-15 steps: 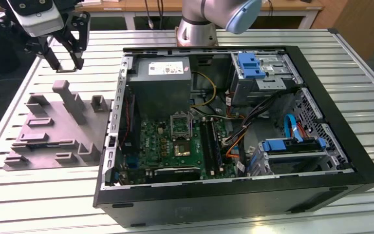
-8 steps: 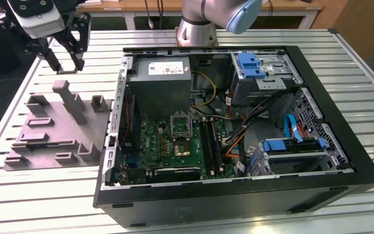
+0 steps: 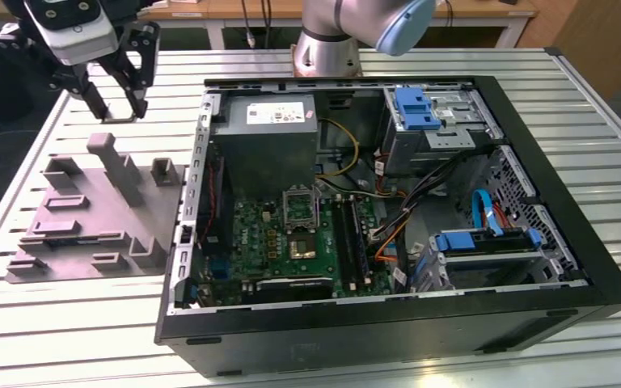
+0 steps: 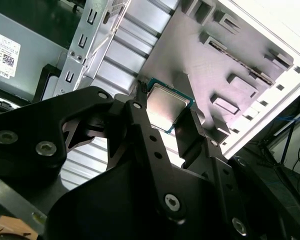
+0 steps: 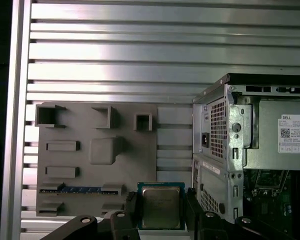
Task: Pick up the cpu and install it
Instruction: 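Pick up the cpu and move it towards the insertion slot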
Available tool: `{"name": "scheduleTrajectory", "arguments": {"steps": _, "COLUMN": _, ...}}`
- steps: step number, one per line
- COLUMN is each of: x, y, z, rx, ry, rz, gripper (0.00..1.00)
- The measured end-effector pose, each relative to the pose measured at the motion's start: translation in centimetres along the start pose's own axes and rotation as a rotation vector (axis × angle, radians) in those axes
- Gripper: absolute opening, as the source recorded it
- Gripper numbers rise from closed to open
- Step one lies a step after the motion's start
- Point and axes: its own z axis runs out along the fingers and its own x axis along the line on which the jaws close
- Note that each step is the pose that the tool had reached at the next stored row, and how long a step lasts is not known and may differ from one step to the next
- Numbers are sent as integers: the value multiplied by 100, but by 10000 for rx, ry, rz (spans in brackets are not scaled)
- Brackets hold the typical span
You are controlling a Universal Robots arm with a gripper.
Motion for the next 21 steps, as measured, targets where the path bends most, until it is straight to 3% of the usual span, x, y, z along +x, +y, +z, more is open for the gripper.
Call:
{"name": "scheduleTrajectory", "arguments": {"steps": 12, "x": -40, "y": -41, "z": -1, "rx": 46, "ry": 1, "rz": 4, "gripper": 47}}
{"name": "scheduleTrajectory", "arguments": {"steps": 21, "x": -149, "y": -46, "z": 1, "rx": 49, "ry": 1, "rz": 4, "gripper": 47}}
